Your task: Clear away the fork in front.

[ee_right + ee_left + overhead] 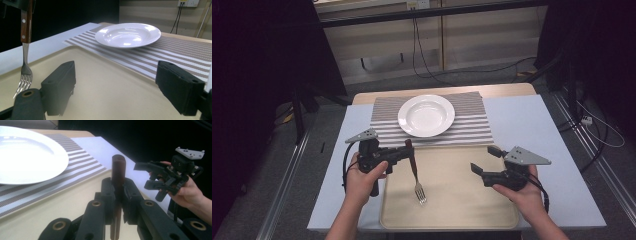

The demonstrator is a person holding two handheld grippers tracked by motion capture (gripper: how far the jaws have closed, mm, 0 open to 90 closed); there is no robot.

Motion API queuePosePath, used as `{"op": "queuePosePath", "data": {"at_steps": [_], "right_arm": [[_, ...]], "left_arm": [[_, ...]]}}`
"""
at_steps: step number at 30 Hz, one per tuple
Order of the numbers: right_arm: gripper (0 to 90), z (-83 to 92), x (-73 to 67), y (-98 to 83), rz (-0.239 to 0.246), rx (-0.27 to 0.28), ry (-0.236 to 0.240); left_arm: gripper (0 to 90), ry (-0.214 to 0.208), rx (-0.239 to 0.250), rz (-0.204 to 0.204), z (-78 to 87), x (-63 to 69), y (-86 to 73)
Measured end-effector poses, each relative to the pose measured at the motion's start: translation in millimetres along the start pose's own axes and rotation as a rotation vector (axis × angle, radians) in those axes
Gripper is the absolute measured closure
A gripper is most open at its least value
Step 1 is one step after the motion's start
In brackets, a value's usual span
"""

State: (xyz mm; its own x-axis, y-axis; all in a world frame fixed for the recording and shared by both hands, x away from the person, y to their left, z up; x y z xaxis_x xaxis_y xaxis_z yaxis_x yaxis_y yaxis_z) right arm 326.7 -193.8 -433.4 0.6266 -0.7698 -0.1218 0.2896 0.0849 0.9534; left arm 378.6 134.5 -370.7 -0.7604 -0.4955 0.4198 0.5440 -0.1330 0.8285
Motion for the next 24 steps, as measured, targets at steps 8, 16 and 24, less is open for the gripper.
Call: {"op": "queuePosePath", "data": {"at_steps": [8,16,24], "right_arm": [[14.2,11.8,5.9,-4.2,-0.003,-0.007,-0.014],[13.4,20.4,12.2,-9.1,-0.009,-0.017,-0.029],[13.0,22.6,15.2,-12.9,-0.026,-0.009,-0.030]], "left_arm": [[81.1,0.008,-0.044,0.010,11.2,-8.3,-9.0],[80.7,0.018,-0.037,0.034,21.0,-17.4,-16.1],[76.6,0.080,-0.003,-0.014,4.9,-30.7,-30.8]]}}
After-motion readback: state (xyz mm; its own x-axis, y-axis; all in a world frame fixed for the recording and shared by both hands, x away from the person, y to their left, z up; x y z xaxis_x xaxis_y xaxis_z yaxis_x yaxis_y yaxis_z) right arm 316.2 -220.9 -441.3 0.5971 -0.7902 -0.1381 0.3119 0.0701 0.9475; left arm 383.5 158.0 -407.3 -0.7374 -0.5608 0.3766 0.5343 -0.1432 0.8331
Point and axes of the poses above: each handheld gripper's, and its own axes: z roughly backward along the jaws, y roughly out of its top, x roughly to its right, the point moved 4 cm from there along -z, roughly forward along the jaws, and after that the axes turned 2 degrees about y, right-handed, at the moved point
